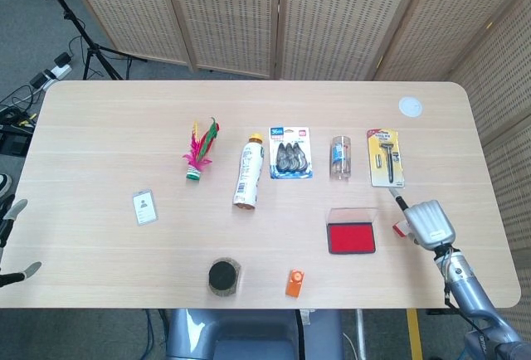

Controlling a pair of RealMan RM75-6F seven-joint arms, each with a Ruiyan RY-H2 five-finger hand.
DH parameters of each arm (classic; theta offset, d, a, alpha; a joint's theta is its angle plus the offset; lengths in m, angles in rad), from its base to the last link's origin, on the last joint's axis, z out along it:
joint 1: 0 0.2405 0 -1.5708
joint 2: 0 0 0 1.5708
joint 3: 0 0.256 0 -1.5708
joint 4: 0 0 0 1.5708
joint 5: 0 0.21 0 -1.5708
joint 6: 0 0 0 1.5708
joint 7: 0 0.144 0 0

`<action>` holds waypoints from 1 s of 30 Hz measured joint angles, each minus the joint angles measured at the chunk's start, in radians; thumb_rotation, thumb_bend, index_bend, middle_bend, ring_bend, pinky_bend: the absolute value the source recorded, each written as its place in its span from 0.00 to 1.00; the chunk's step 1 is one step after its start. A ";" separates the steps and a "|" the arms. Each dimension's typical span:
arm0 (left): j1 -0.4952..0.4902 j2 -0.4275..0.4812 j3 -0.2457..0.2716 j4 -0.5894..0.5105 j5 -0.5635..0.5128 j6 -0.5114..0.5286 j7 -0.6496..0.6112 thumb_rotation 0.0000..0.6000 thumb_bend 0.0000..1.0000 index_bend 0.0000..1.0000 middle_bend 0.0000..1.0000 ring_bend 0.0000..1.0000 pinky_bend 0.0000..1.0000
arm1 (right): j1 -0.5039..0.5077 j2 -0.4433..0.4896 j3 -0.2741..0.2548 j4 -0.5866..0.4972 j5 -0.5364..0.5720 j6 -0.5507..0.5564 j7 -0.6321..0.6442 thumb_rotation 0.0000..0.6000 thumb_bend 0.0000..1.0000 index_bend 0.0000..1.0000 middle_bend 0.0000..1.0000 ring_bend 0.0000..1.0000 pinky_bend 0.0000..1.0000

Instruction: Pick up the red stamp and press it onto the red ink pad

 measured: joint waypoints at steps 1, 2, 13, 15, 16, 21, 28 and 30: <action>0.000 0.000 0.000 0.000 0.000 0.000 0.000 1.00 0.01 0.00 0.00 0.00 0.00 | 0.001 0.000 0.001 0.002 0.000 0.001 0.002 1.00 0.00 0.00 0.94 1.00 1.00; 0.000 0.000 0.000 0.000 0.000 0.001 -0.001 1.00 0.01 0.00 0.00 0.00 0.00 | 0.001 -0.001 0.002 0.003 0.001 0.002 0.004 1.00 0.00 0.00 0.94 1.00 1.00; 0.000 0.001 0.001 0.000 0.001 0.000 -0.001 1.00 0.01 0.00 0.00 0.00 0.00 | 0.012 -0.003 0.014 0.010 0.007 0.003 0.008 1.00 0.00 0.00 0.94 1.00 1.00; 0.000 0.001 0.001 0.000 0.001 0.000 -0.001 1.00 0.01 0.00 0.00 0.00 0.00 | 0.014 -0.003 0.016 0.011 0.009 0.002 0.006 1.00 0.00 0.00 0.94 1.00 1.00; 0.000 0.001 0.001 0.000 0.002 0.000 -0.001 1.00 0.01 0.00 0.00 0.00 0.00 | 0.016 -0.003 0.017 0.012 0.010 0.000 0.004 1.00 0.00 0.00 0.94 1.00 1.00; 0.000 0.001 0.000 0.000 0.001 0.001 -0.003 1.00 0.01 0.00 0.00 0.00 0.00 | 0.023 -0.009 0.021 0.023 0.016 -0.007 -0.001 1.00 0.00 0.00 0.94 1.00 1.00; 0.000 0.002 0.001 0.000 0.001 0.000 -0.004 1.00 0.01 0.00 0.00 0.00 0.00 | 0.022 -0.009 0.014 0.027 0.015 -0.008 -0.008 1.00 0.00 0.00 0.94 1.00 1.00; 0.000 0.002 0.001 0.000 0.001 -0.001 -0.003 1.00 0.01 0.00 0.00 0.00 0.00 | 0.019 -0.006 0.008 0.025 0.012 -0.007 -0.009 1.00 0.00 0.00 0.94 1.00 1.00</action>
